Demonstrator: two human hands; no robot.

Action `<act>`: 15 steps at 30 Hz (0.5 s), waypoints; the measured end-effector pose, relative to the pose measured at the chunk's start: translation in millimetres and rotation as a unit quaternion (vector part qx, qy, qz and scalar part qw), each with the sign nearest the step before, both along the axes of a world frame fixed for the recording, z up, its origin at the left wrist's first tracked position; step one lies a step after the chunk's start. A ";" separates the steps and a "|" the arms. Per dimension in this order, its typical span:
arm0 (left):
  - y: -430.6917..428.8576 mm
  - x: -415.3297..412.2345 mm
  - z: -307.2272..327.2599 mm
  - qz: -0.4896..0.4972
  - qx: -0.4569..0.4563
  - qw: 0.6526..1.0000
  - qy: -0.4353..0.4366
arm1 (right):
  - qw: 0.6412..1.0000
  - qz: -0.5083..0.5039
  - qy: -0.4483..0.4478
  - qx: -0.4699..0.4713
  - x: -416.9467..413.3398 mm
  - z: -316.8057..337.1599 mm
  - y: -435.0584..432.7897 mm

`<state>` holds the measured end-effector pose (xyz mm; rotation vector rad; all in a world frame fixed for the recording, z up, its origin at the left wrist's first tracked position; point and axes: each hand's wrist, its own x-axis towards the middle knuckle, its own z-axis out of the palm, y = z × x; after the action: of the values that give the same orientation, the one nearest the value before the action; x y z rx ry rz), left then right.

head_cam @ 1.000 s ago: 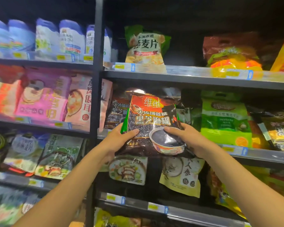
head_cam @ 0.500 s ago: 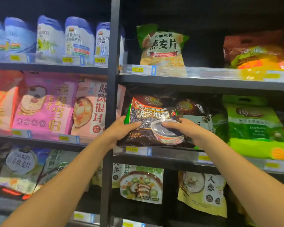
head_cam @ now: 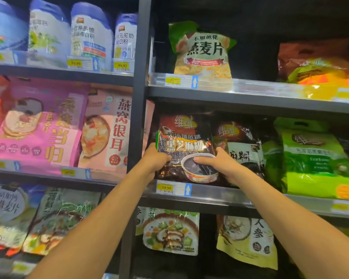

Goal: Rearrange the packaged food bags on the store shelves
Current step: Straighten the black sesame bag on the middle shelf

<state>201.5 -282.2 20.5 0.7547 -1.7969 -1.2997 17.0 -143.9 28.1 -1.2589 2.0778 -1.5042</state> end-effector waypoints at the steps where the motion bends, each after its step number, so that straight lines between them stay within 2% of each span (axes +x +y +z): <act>1: -0.2 -0.3 -0.3 0.002 -0.001 1.000 -0.006 | 1.000 0.005 -0.002 0.005 0.1 -0.5 -0.8; 5: 0.3 -1.0 -2.1 0.015 -0.013 1.000 -0.009 | 0.998 0.004 0.031 0.048 -2.3 -4.4 -1.3; 9: -3.7 -4.1 -8.7 0.043 -0.010 0.998 0.034 | 0.993 0.069 0.083 0.037 3.4 -12.6 -6.4; 12: -2.3 -6.4 -9.8 0.070 -0.014 0.996 0.055 | 0.993 0.067 0.091 0.032 1.3 -15.0 -14.5; 15: -2.5 -10.4 -11.7 0.100 -0.083 0.990 0.050 | 0.990 0.067 0.119 0.038 -0.4 -16.7 -22.0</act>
<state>191.1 -284.7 8.8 0.7427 -1.6786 -1.0261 16.6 -165.9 11.4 -1.5814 2.1204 -1.2583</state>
